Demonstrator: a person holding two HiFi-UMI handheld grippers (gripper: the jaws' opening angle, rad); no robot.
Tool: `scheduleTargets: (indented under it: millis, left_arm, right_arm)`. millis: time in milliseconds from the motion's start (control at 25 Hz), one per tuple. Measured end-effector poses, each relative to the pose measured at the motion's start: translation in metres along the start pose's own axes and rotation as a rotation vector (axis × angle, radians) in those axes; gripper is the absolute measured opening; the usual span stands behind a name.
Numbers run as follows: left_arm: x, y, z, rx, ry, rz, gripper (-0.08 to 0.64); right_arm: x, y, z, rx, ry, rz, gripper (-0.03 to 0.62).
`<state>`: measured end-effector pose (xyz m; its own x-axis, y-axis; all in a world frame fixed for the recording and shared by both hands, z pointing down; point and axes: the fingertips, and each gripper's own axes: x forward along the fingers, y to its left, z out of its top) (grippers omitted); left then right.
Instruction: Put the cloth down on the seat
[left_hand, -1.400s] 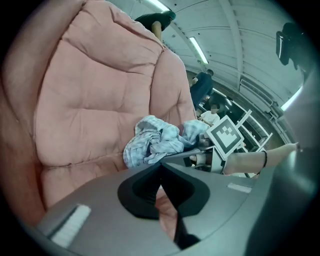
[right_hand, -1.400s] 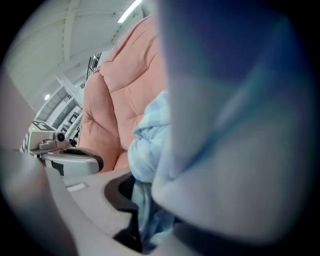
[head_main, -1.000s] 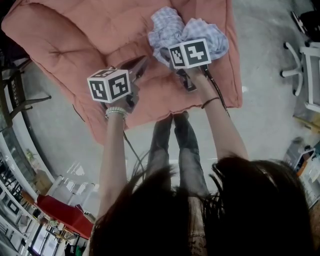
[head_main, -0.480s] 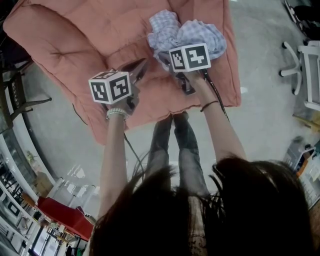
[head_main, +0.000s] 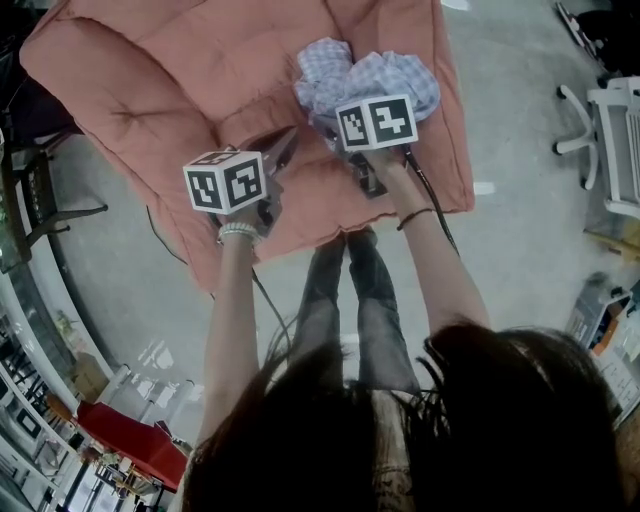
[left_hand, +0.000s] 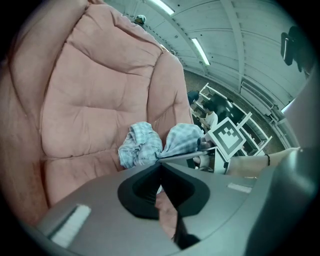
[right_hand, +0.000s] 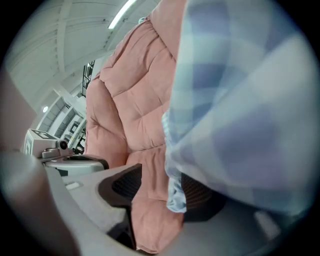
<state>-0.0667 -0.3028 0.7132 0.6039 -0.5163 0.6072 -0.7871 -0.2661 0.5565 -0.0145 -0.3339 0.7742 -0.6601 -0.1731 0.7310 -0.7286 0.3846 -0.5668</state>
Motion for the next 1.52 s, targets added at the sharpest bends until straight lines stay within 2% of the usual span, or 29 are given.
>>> scheduleTargets:
  millis: [480, 800, 1040, 1320, 1520]
  left_arm:
    - [-0.02, -0.028, 0.015, 0.015, -0.025, -0.001, 0.005]
    - [-0.043, -0.062, 0.03, 0.018, -0.066, -0.028, 0.005]
    - [-0.066, -0.092, 0.036, 0.027, -0.107, -0.03, 0.005]
    - [-0.093, -0.117, 0.063, 0.031, -0.192, -0.026, 0.005]
    - [-0.119, -0.141, 0.078, 0.048, -0.238, -0.026, 0.005]
  right_arm:
    - [-0.031, 0.029, 0.011, -0.034, -0.022, 0.041, 0.235]
    - [-0.075, 0.057, 0.025, -0.059, -0.123, 0.071, 0.216]
    - [-0.118, 0.082, 0.033, -0.022, -0.247, 0.132, 0.181]
    - [-0.159, 0.111, 0.04, -0.081, -0.278, 0.128, 0.158]
    - [-0.195, 0.137, 0.05, -0.102, -0.34, 0.143, 0.144]
